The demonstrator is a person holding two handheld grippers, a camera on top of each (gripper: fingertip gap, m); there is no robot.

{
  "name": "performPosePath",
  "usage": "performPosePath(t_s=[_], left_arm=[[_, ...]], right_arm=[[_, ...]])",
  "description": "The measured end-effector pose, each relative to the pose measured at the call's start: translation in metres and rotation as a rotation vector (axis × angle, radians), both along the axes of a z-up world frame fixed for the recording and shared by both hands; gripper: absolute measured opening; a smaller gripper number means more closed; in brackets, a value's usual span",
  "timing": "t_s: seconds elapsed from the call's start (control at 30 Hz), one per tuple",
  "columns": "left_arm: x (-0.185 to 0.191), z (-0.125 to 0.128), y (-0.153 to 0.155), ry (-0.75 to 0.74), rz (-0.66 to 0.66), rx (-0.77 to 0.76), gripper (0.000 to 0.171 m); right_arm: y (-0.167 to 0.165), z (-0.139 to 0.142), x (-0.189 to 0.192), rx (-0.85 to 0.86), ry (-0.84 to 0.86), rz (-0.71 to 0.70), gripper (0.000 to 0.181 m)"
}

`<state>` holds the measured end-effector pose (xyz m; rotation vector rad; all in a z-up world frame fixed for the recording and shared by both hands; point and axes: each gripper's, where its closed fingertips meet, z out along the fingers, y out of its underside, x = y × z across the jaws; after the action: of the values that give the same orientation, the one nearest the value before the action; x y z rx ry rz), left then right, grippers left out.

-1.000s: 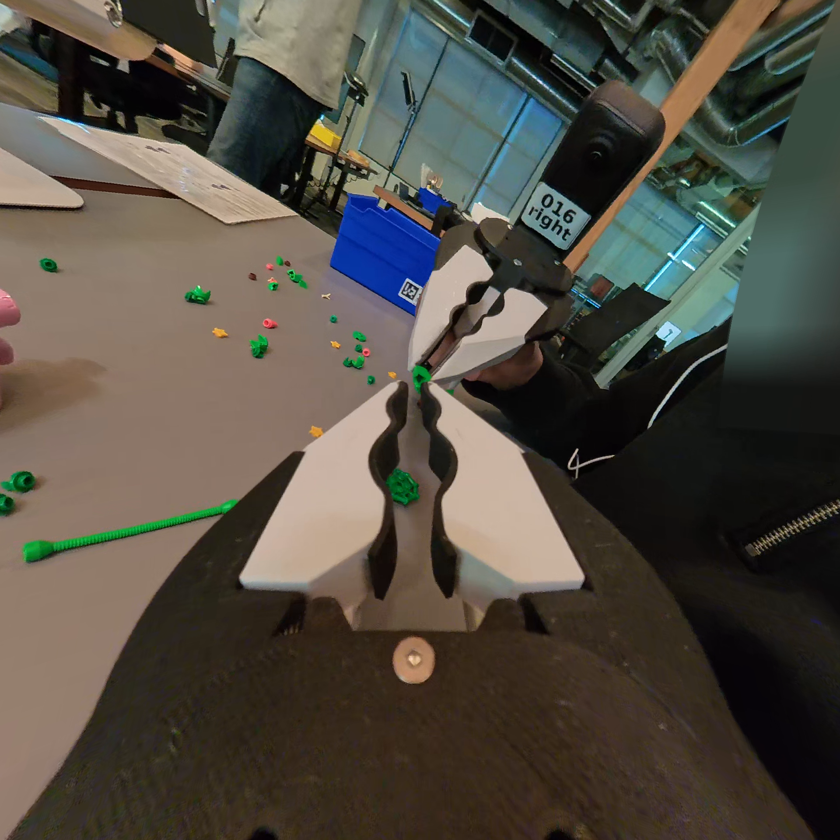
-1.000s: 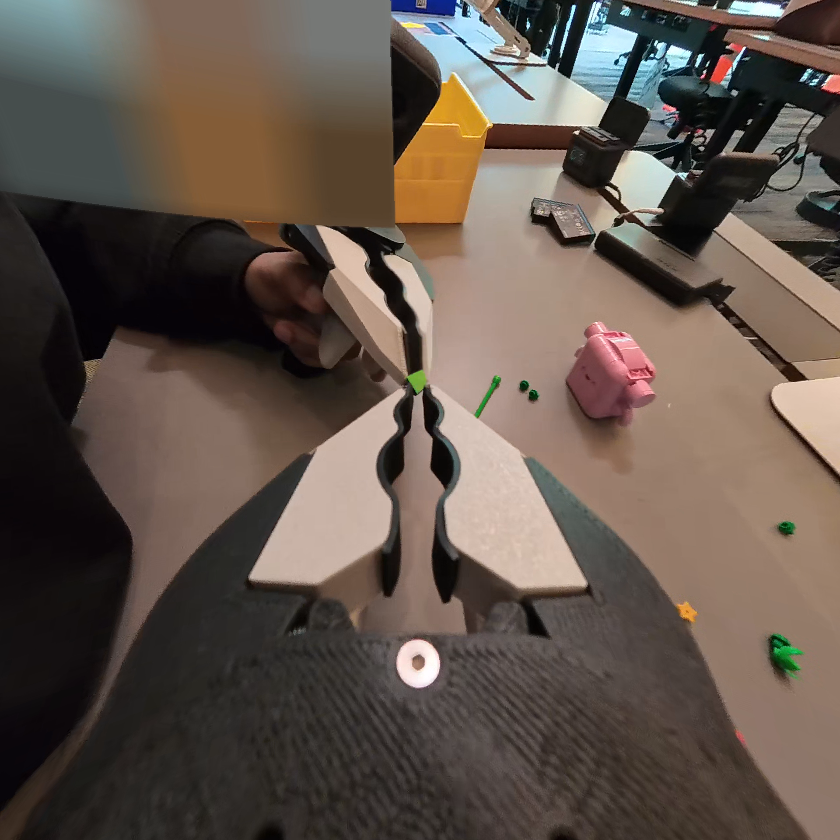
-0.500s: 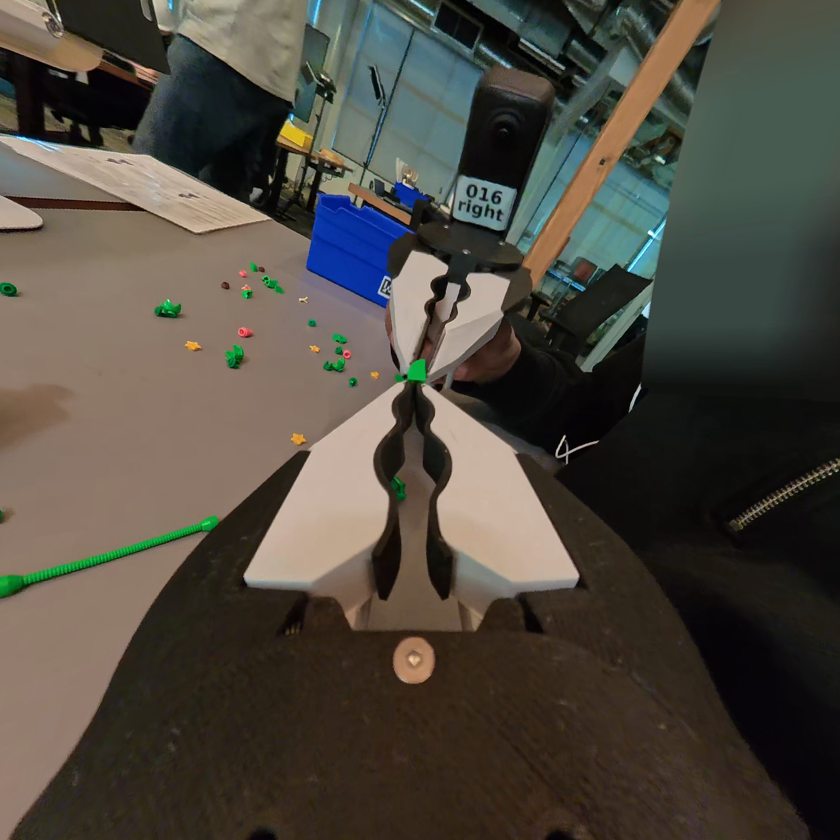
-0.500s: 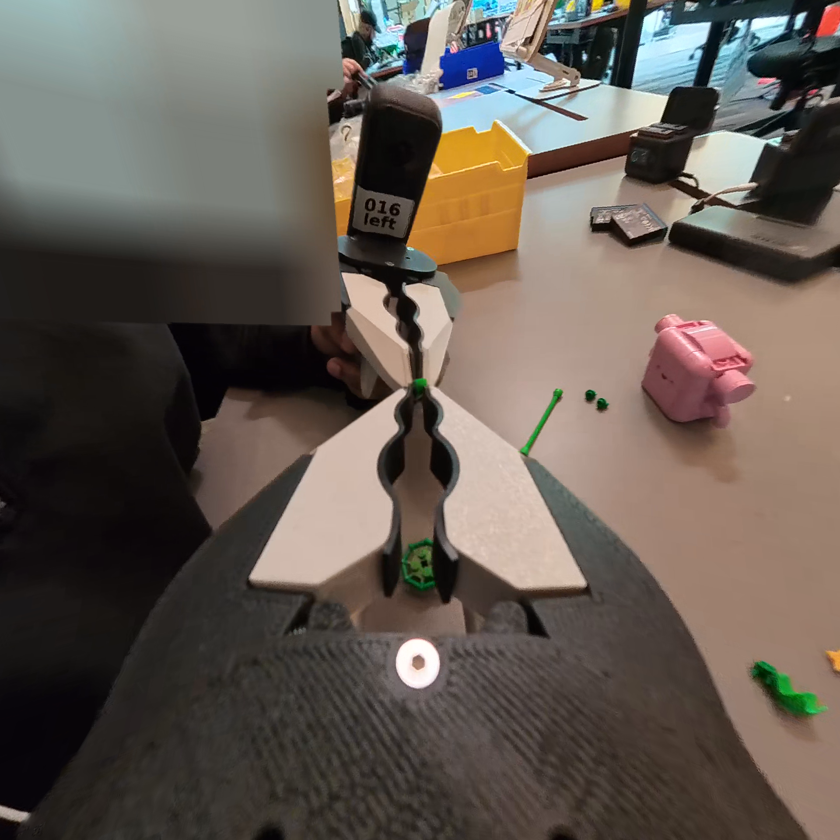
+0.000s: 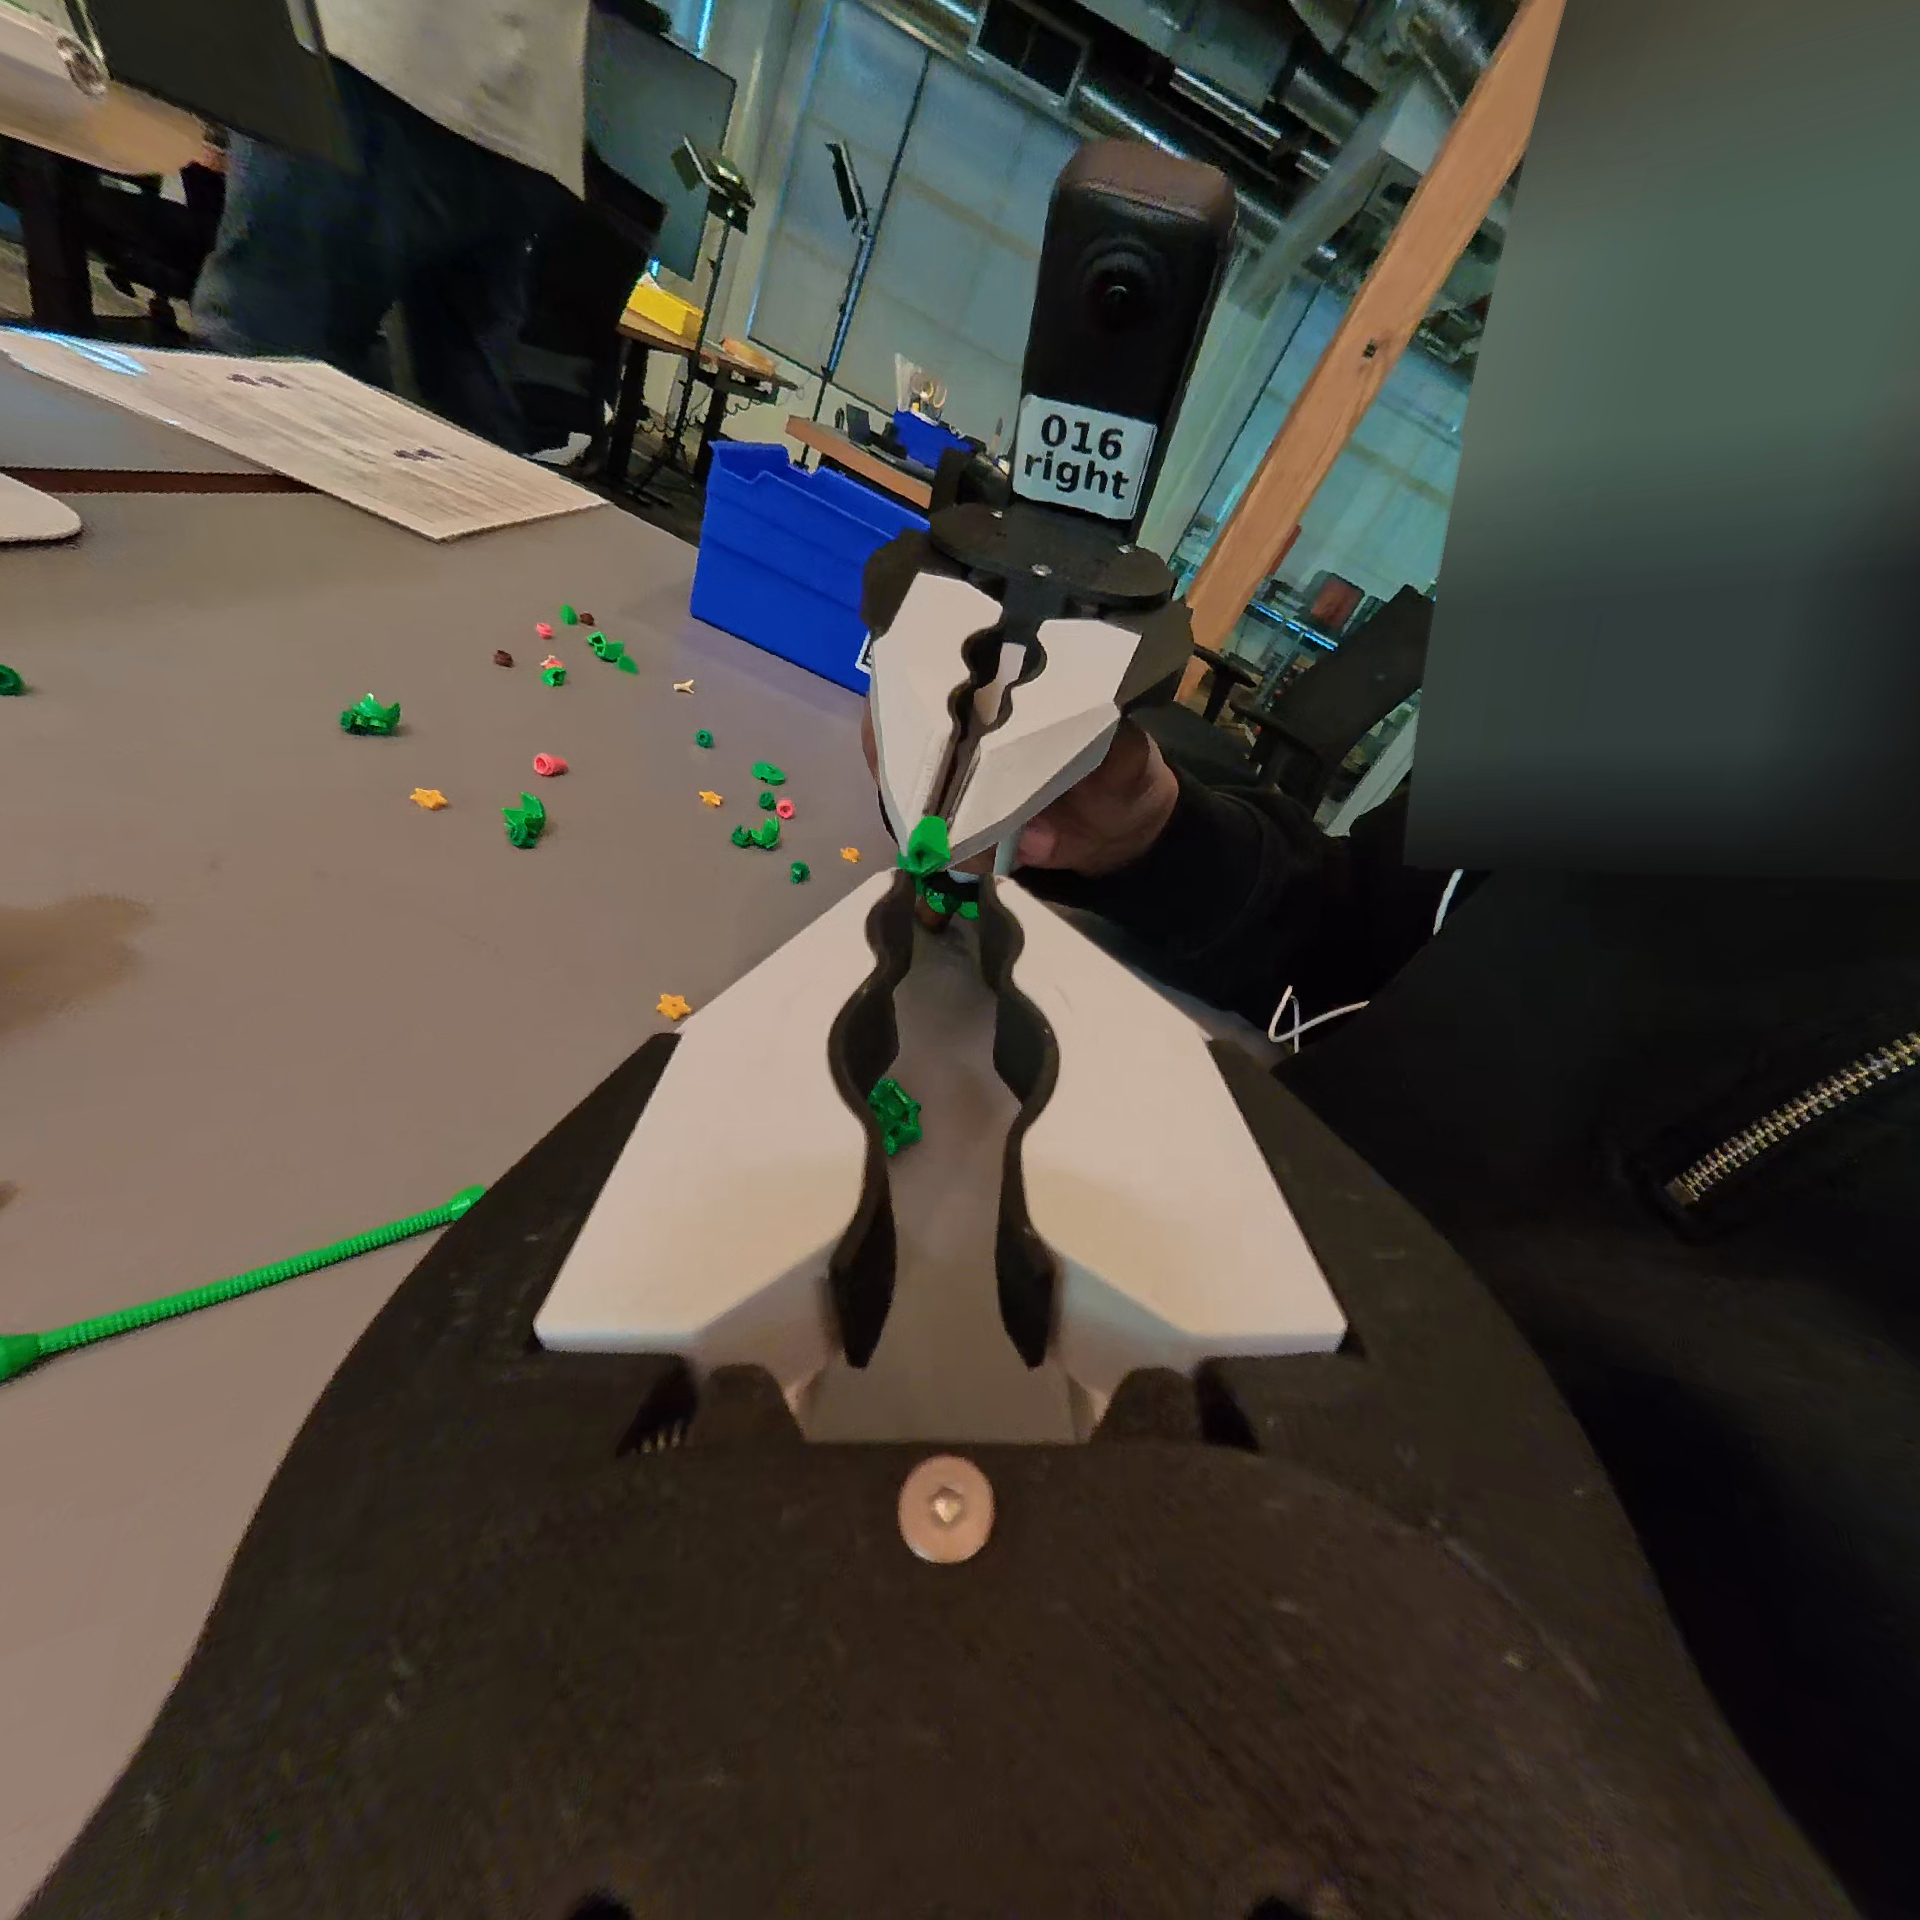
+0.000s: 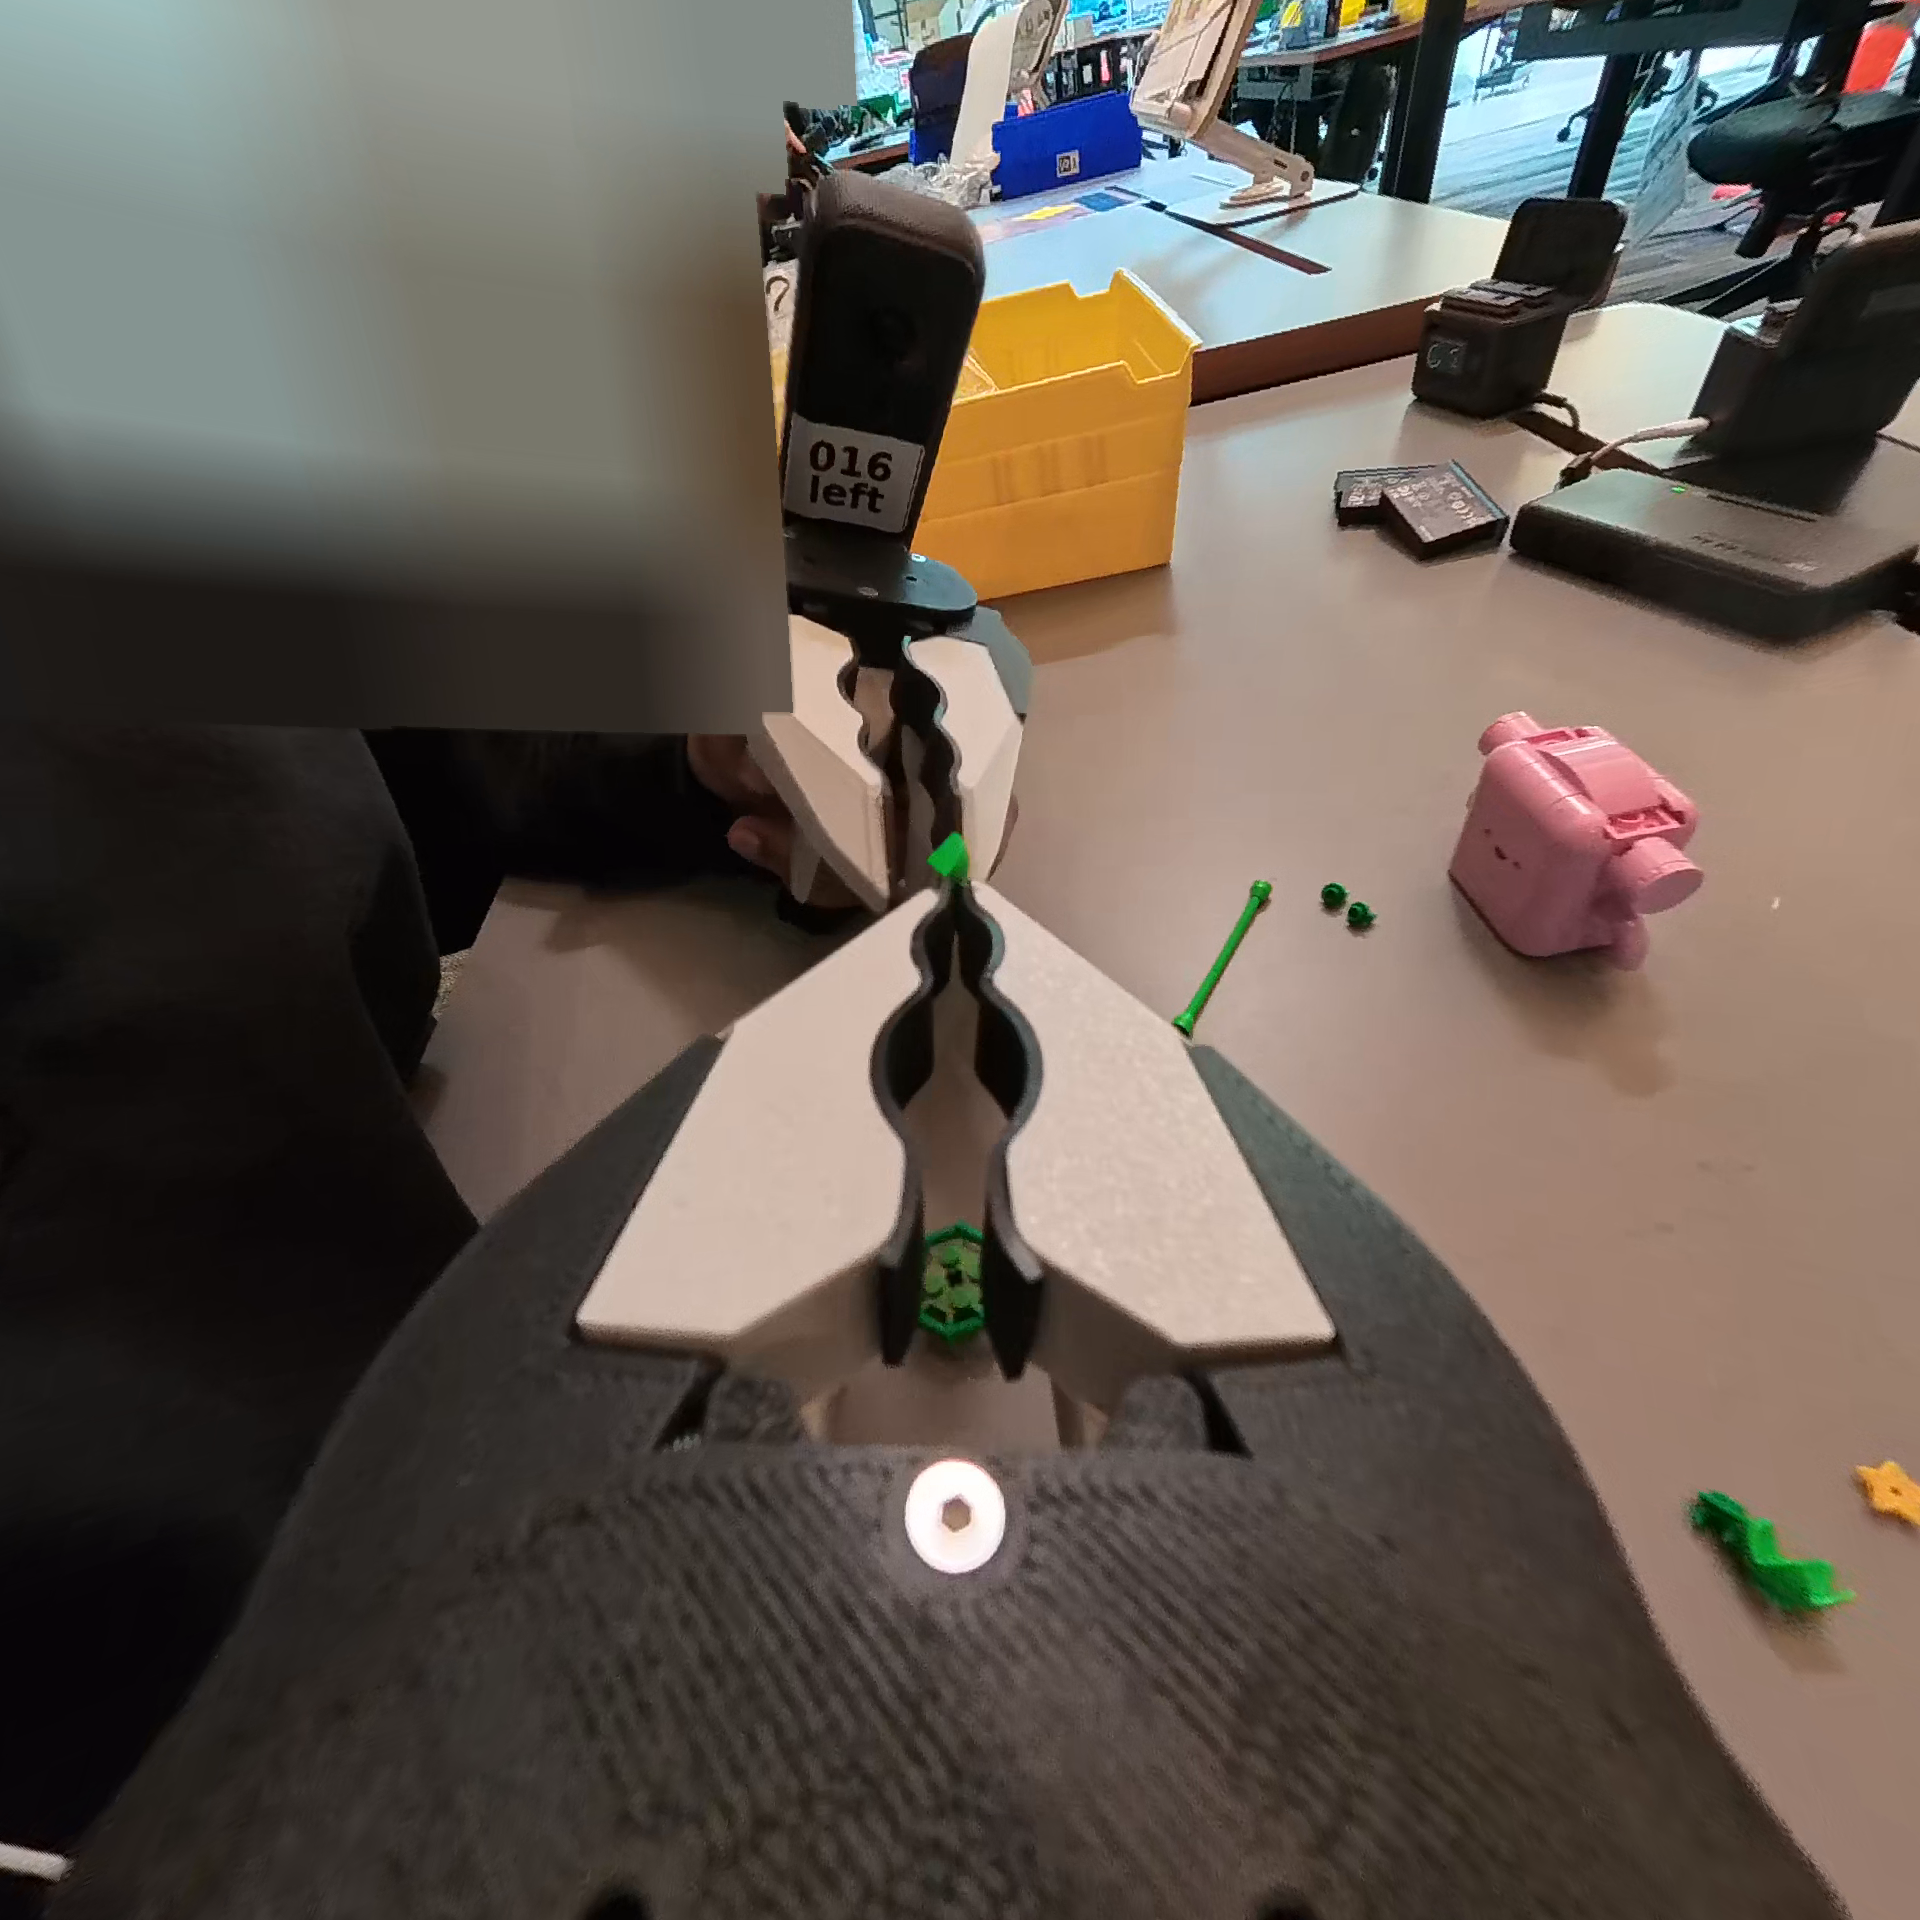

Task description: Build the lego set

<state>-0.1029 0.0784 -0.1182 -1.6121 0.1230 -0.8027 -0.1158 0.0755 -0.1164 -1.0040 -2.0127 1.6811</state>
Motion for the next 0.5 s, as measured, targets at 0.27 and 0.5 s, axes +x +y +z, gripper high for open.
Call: performPosePath(t_s=[0.27, 0.5], left_arm=[[-0.003, -0.001, 0.001, -0.016, 0.009, -0.015, 0.004], [0.0, 0.002, -0.001, -0.011, -0.009, -0.002, 0.003]], right_arm=[[-0.006, -0.01, -0.001, 0.1, 0.013, -0.001, 0.0], [-0.001, 0.0, 0.001, 0.022, 0.035, 0.001, 0.002]])
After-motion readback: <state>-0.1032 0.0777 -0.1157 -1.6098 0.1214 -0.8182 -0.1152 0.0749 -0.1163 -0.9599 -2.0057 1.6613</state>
